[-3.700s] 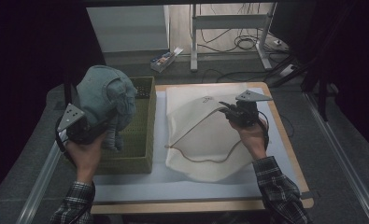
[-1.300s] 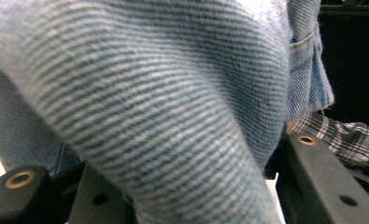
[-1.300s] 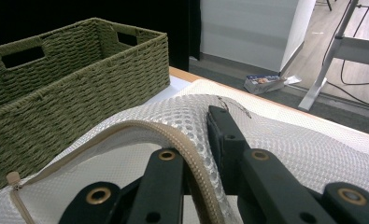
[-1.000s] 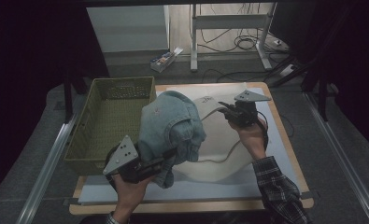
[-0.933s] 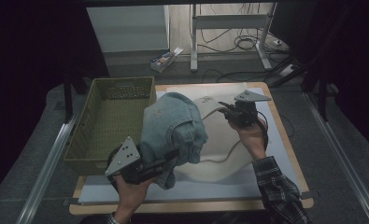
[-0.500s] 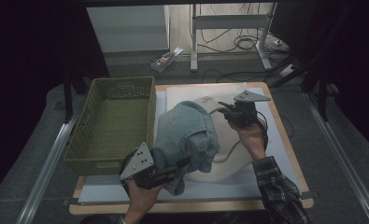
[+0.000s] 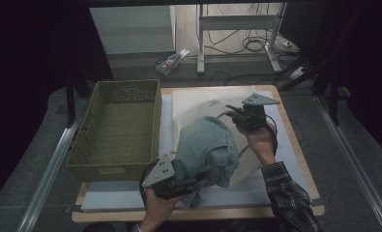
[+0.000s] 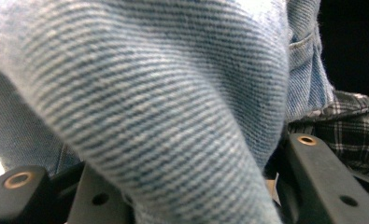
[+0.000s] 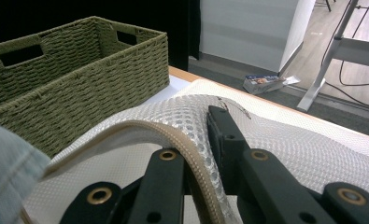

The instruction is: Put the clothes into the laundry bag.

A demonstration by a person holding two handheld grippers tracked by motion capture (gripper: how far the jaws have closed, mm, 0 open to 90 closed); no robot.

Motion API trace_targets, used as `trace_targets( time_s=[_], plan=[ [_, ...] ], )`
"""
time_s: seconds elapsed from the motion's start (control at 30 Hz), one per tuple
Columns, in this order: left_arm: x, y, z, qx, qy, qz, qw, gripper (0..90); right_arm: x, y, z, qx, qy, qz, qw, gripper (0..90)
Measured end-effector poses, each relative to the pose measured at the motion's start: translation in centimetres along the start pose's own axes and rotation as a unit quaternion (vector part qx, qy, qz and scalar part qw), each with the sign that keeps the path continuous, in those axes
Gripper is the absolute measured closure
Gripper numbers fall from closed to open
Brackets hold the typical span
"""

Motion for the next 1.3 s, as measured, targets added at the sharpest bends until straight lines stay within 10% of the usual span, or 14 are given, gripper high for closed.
trace_targets(
  time_s=[0.8,1.3],
  plan=[
    [3.3,2.8,-1.3,0.011,0.03,0.044,0.9985,52.6,-0.1,-0.1,-0.1,0.0,0.001,0.001,1.0,82.0],
    [4.4,3.7,1.0,-0.021,0.004,0.063,0.9977,52.3,-0.3,-0.6,0.2,-0.004,-0.002,-0.005,1.0,81.8]
  ],
)
Point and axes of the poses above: each handheld gripper's, and its own axes: x roughly forward along the jaws, y roughly out of its underside, z roughly to its left, the point moved 10 cm from there along x, roughly forward along the jaws, and after that the axes turned 11 degrees about -x, right-handed, at the moved point
